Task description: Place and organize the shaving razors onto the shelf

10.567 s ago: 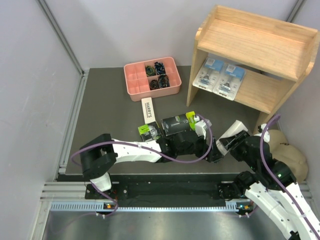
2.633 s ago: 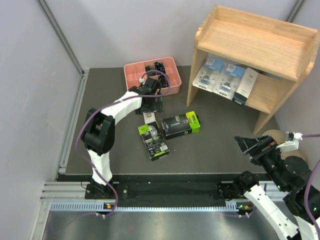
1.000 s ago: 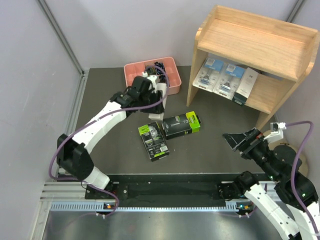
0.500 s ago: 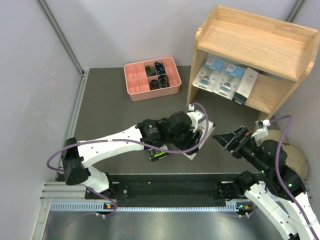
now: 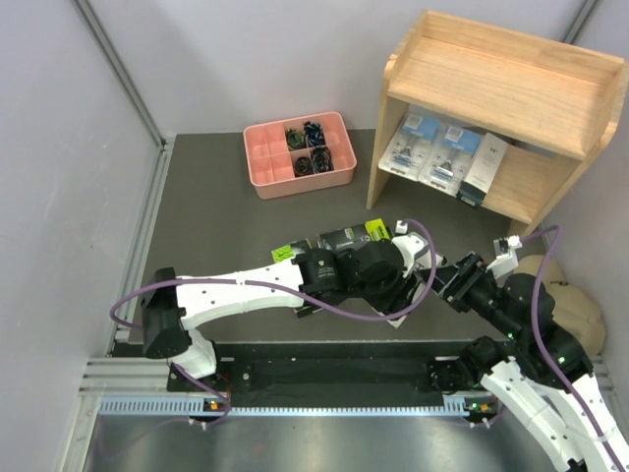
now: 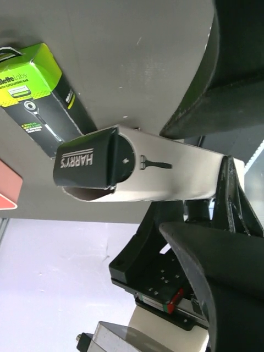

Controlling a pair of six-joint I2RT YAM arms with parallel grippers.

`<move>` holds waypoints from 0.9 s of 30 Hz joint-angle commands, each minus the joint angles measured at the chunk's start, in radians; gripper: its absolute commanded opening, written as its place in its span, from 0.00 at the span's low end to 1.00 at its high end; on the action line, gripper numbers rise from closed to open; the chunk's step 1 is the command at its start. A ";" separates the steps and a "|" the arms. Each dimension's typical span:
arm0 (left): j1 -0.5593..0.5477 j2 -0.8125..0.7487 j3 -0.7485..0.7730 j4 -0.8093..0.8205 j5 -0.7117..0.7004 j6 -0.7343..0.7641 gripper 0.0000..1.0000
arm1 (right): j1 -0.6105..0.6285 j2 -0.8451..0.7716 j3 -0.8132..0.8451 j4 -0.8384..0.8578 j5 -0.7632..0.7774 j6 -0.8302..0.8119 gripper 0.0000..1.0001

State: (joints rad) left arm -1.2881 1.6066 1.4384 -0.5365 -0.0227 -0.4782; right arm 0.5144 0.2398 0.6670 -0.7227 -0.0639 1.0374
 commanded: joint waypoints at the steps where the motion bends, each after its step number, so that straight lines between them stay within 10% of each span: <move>1: -0.002 -0.048 0.045 0.067 -0.056 0.006 0.28 | -0.004 0.004 0.000 0.051 -0.013 0.001 0.54; 14: -0.004 -0.080 -0.001 0.116 0.012 -0.002 0.32 | -0.004 -0.002 -0.037 0.077 -0.022 0.001 0.26; 21: -0.014 -0.085 -0.007 0.138 0.050 -0.020 0.32 | -0.004 -0.008 -0.064 0.097 -0.031 0.016 0.64; 27: -0.025 -0.083 -0.009 0.152 0.050 -0.026 0.32 | -0.004 -0.008 -0.066 0.105 -0.037 0.015 0.54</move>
State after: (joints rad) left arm -1.2984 1.5791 1.4239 -0.4938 0.0010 -0.4965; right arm 0.5140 0.2367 0.6018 -0.6605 -0.0933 1.0588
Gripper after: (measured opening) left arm 0.590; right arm 0.638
